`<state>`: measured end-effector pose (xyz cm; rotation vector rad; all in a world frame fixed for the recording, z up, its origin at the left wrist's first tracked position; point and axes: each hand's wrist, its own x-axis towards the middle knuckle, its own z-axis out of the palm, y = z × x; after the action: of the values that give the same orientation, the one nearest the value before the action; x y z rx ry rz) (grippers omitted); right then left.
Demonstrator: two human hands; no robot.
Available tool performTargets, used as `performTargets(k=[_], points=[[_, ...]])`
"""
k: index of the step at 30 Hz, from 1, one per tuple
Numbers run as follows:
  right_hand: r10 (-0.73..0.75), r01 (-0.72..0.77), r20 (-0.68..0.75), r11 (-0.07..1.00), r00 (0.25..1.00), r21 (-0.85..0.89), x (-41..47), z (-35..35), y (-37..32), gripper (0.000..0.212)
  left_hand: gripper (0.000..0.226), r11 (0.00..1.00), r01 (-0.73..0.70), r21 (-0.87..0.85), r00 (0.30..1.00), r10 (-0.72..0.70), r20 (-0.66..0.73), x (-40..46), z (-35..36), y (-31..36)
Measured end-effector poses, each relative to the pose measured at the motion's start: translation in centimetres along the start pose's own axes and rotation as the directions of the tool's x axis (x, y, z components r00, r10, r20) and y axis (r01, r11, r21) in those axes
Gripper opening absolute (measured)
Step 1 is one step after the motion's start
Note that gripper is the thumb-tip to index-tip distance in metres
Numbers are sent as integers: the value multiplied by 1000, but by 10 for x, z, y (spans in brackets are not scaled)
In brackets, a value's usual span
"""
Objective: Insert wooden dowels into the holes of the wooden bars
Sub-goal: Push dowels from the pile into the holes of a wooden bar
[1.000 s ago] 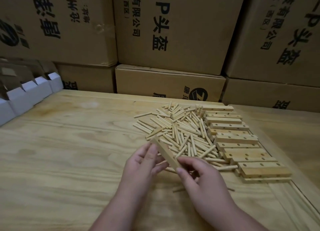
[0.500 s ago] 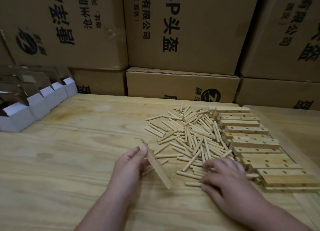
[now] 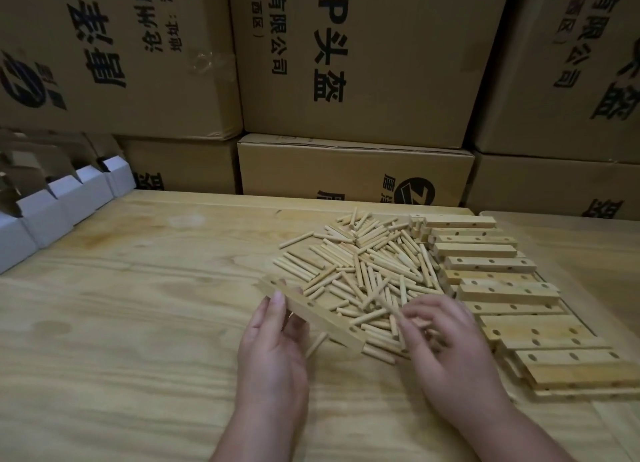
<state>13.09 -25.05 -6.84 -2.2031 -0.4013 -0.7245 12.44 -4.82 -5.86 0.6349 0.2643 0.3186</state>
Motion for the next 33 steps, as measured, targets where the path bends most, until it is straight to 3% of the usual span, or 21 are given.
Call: performTargets(k=[4, 6, 9, 11, 14, 17, 19, 23, 26, 30, 33], points=[[211, -165, -80, 908, 974, 385, 15, 7, -13, 23, 32, 991, 132, 18, 984, -133, 116, 1, 0, 0], [252, -181, -90, 862, 964, 474, 11, 14, -13, 29, 37, 984, 160, 76, 974, -170, 150, 3, 1, 2], [187, -146, -57, 895, 981, 421, 5, 22, -8, 35, 41, 984, 127, 125, 978, -145, 150, 7, 4, 3], [120, -90, -58, 925, 991, 368, 5, 23, -3, 32, 32, 983, 108, 151, 978, -132, 160, 9, 7, 1], [147, -102, -63, 882, 987, 459, 8, 24, -3, 26, 24, 975, 120, 189, 966, -159, 205, 10, 11, 0], [128, -85, -56, 872, 990, 481, 8, 29, -5, 63, 30, 952, 230, 202, 929, -276, 246, 12, 9, 0], [121, -85, -50, 883, 991, 461, 9, 32, -4, 75, 47, 940, 303, 157, 900, -336, 276, 13, 6, 1], [106, -66, -65, 892, 992, 447, 8, 33, -6, 62, 58, 934, 320, 160, 875, -356, 329, 12, 5, 1], [19, 1, -43, 903, 999, 430, 12, 28, -15, 64, 57, 906, 371, 205, 821, -423, 384, 10, 6, 0], [-219, 209, 33, 958, 975, 199, 15, 20, -27, 63, 62, 861, 392, 324, 748, -504, 432, 5, 7, -1], [-303, 291, 136, 952, 943, 97, 16, 20, -32, 58, 42, 854, 365, 371, 736, -509, 447, 1, 10, 0]])
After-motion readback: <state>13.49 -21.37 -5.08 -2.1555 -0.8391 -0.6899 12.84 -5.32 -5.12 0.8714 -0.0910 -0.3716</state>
